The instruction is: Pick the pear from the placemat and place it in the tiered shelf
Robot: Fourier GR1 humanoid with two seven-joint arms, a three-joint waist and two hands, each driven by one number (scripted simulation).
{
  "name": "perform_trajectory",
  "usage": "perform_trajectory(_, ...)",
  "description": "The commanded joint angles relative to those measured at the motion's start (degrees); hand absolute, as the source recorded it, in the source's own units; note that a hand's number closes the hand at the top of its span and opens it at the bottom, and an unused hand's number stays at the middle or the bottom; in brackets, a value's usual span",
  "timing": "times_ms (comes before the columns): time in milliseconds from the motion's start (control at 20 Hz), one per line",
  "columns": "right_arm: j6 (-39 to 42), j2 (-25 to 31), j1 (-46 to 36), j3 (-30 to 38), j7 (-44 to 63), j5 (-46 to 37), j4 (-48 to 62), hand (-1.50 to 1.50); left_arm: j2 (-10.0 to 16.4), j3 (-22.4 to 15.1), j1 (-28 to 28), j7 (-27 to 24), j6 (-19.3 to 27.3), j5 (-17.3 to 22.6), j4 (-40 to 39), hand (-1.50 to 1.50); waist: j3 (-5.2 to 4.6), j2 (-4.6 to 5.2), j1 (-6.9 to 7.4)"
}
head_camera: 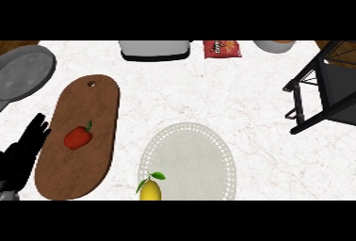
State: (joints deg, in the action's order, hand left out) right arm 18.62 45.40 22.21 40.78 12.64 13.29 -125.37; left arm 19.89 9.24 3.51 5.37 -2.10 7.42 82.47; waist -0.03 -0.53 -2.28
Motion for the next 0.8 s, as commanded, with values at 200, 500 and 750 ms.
perform_trajectory(200,3.35,8.68,-6.07,18.74,12.46,14.27,2.9,1.5,-1.31,-1.12,-4.37,-0.26,0.32,-1.85,-2.41,0.0,-0.08,0.42,1.46)
perform_trajectory(500,7.34,15.41,-10.03,17.55,9.5,2.87,12.27,1.5,-0.2,0.28,-1.06,0.84,-1.76,-0.9,0.89,0.0,0.01,0.55,2.62)
perform_trajectory(750,5.65,18.19,-15.74,13.41,15.39,1.36,11.18,1.5,-2.45,-1.08,-3.98,2.94,-0.51,-2.42,0.07,0.0,0.0,0.57,2.45)
